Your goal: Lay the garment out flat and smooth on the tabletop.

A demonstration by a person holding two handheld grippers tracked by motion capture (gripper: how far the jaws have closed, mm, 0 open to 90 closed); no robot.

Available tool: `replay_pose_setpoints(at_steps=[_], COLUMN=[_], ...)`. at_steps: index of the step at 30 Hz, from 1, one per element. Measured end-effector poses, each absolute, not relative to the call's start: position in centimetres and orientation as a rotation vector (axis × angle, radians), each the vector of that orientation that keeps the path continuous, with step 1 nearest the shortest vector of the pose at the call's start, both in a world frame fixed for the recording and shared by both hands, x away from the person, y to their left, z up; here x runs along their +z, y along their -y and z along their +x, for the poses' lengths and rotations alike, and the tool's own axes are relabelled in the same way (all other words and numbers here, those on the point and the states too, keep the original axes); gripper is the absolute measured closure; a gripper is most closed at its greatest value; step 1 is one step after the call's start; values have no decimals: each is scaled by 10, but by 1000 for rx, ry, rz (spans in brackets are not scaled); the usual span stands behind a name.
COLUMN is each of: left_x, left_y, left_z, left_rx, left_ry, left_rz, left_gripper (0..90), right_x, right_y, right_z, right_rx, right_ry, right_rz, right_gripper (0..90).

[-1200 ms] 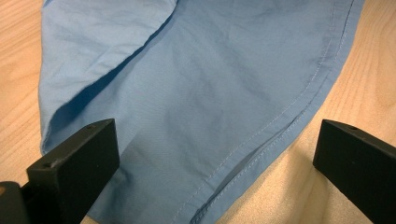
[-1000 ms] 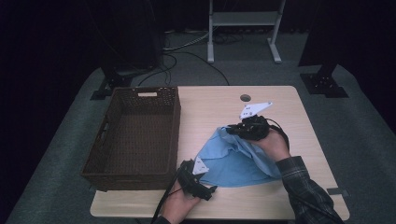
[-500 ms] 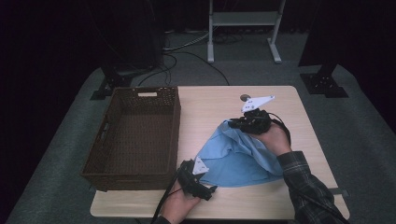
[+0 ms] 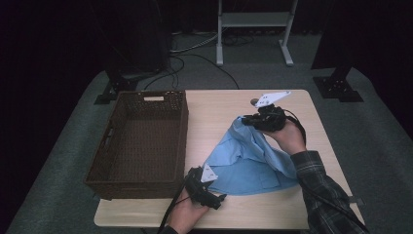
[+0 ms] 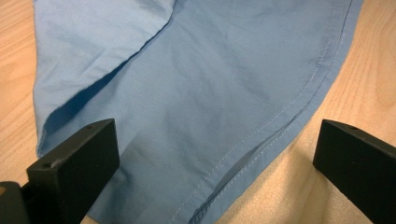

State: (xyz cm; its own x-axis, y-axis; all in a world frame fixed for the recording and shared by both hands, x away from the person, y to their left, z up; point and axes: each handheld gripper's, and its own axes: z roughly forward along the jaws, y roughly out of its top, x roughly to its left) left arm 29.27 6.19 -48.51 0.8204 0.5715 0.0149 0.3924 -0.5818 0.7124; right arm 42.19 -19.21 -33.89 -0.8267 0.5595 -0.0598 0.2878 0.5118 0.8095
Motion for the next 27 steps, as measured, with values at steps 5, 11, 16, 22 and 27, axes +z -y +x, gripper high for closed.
replay_pose_setpoints(at_steps=[5, 11, 16, 22, 27], left_x=[-485, -485, -485, -485, -485], left_y=[-62, -62, -62, -62, -62], left_z=[293, 293, 293, 293, 293], left_rx=[314, 315, 315, 314, 313], left_ry=[-703, -703, -703, -703, -703], left_rz=[2264, 2264, 2264, 2264, 2264], left_gripper=[0, 0, 0, 0, 0], right_x=[-336, -330, -326, -325, -329], right_y=[195, 199, 202, 206, 209], right_z=[428, 436, 443, 453, 463], right_rx=[1215, 1197, 1175, 1157, 1139], right_ry=[-2431, -2420, -2416, -2408, -2409], right_rz=[723, 743, 754, 780, 814], right_gripper=[866, 866, 866, 866, 865])
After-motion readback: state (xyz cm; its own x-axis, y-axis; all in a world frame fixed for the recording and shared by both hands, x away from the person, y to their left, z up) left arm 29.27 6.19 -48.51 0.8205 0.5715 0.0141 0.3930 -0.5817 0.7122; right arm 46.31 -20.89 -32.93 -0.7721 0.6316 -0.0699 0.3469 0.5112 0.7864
